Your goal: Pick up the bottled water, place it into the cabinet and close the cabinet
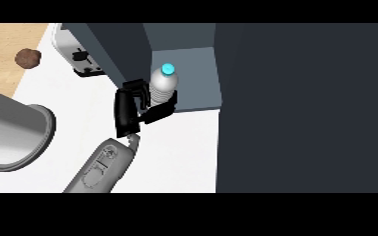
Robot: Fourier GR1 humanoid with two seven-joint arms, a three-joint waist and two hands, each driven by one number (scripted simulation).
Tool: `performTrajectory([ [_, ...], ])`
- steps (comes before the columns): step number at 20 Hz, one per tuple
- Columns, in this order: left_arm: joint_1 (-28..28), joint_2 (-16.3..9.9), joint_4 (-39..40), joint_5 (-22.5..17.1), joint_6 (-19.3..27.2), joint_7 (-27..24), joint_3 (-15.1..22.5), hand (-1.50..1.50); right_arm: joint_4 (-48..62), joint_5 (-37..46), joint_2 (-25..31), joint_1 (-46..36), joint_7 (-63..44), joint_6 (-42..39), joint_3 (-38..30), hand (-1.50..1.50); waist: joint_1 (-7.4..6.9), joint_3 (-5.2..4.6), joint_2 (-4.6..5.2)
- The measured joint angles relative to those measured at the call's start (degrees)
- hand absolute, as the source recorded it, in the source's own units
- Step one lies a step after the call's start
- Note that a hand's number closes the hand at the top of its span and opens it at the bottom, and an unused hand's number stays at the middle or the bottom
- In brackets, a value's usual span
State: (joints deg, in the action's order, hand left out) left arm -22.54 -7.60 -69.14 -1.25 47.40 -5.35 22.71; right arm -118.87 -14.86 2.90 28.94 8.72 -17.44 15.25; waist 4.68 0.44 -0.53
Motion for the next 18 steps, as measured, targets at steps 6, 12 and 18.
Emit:
performTrajectory([
  [6,-0.8,-1.35,2.0,4.41,4.04,0.15,2.94,-1.5,-0.06,-0.38,0.05,-0.31,-0.27,-0.24,0.3,-1.5,0.27,0.26,-0.07],
  [12,-4.32,-0.16,5.54,4.35,3.31,3.93,4.7,-1.5,0.78,-0.34,0.54,0.07,0.63,-0.85,-0.14,-1.5,0.95,0.08,0.52],
  [18,-6.47,1.25,7.98,3.76,6.0,5.87,4.41,-1.5,0.85,-0.1,0.02,-0.26,0.31,-0.3,0.35,-1.5,0.48,0.07,0.44],
])
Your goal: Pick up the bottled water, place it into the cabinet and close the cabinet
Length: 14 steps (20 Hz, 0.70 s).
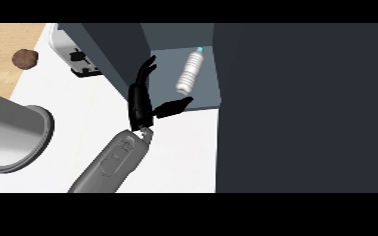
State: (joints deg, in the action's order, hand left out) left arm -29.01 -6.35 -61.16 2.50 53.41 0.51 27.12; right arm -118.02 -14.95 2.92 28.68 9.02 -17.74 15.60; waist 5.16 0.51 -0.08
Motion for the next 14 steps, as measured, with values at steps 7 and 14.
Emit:
performTrajectory([
  [7,-0.07,0.84,-0.75,-4.26,-1.63,-2.29,-1.17,-1.5,-0.28,0.49,0.1,0.78,0.91,-0.02,-0.01,-1.5,-0.61,-0.27,0.08],
  [14,1.43,2.16,-3.2,-12.41,-9.24,-9.72,-4.2,-1.5,-1.22,1.41,-0.05,1.64,1.68,0.4,0.35,-1.5,-1.68,-0.65,0.31],
])
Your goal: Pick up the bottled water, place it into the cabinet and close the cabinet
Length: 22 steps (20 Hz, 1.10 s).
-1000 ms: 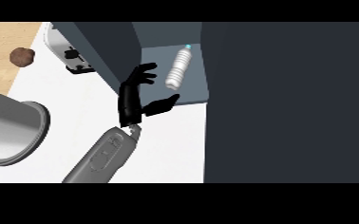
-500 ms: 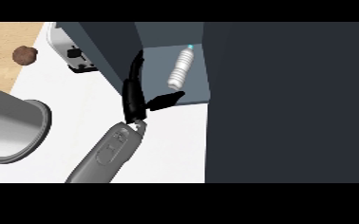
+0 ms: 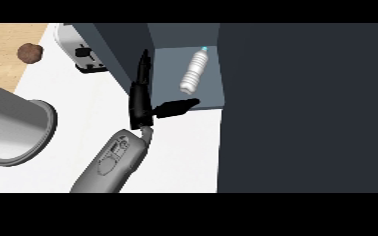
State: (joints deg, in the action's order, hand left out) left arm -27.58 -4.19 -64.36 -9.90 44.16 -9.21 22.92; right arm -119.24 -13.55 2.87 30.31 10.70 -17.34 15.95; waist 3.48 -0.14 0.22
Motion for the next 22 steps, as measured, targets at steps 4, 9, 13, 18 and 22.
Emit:
performTrajectory([
  [4,1.06,0.44,-0.34,-4.29,-6.8,-6.22,-1.49,-1.5,-0.96,0.37,0.19,1.14,0.18,0.34,-0.01,-1.5,-0.64,-0.07,-0.02],
  [9,1.32,1.23,0.6,-7.9,-13.87,-11.61,-2.77,-1.5,-1.31,-0.71,0.8,1.74,0.39,0.3,-1.47,-1.5,-1.77,-0.05,-0.17],
  [13,1.52,1.37,0.44,-9.92,-18.47,-12.9,-3.42,-1.5,-2.44,0.13,0.65,2.43,-0.49,1.32,-0.76,-1.5,-2.41,-0.1,-0.11],
  [18,2.95,-0.06,-3.96,-10.38,-22.42,-12.35,-3.54,-1.5,-3.14,0.54,0.47,2.98,-0.8,2.2,-0.08,-1.5,-2.92,-0.05,-0.06],
  [22,4.65,-0.94,-10.38,-10.52,-23.45,-9.31,-3.55,-1.5,-2.33,1.61,0.1,3.4,0.01,2.78,1.02,-1.5,-3.16,0.02,-0.1],
])
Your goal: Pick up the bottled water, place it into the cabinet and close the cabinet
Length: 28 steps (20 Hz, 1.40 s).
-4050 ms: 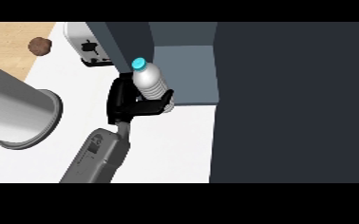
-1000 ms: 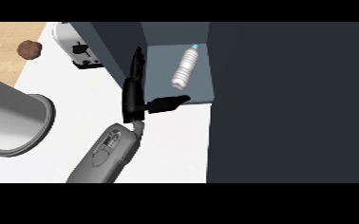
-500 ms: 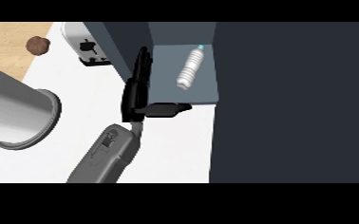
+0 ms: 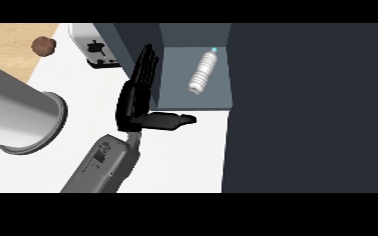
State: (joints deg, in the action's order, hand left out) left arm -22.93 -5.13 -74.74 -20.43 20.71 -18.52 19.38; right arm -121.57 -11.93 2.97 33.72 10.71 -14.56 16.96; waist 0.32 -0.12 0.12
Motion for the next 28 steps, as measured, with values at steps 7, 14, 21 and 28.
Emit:
performTrajectory([
  [7,8.36,-1.01,-14.34,0.38,-0.58,2.71,0.78,-1.5,-1.72,-0.42,0.57,0.05,-1.66,1.07,1.01,-1.5,-0.28,0.09,-0.18],
  [14,18.54,-1.89,-29.23,1.68,-0.55,6.22,4.96,-1.5,-2.61,2.07,1.21,1.34,-0.54,2.03,3.37,-1.5,-0.37,0.11,-0.29],
  [21,29.75,-5.17,-40.39,1.12,-3.28,5.68,8.21,-1.5,-4.23,5.31,6.45,1.72,-1.77,-1.39,5.49,1.5,-0.61,0.11,-0.34],
  [28,40.61,-9.7,-48.4,-0.87,-5.69,1.7,5.02,-1.5,-6.93,10.39,10.38,0.71,-5.65,-3.45,10.55,1.5,-1.12,0.23,0.11],
])
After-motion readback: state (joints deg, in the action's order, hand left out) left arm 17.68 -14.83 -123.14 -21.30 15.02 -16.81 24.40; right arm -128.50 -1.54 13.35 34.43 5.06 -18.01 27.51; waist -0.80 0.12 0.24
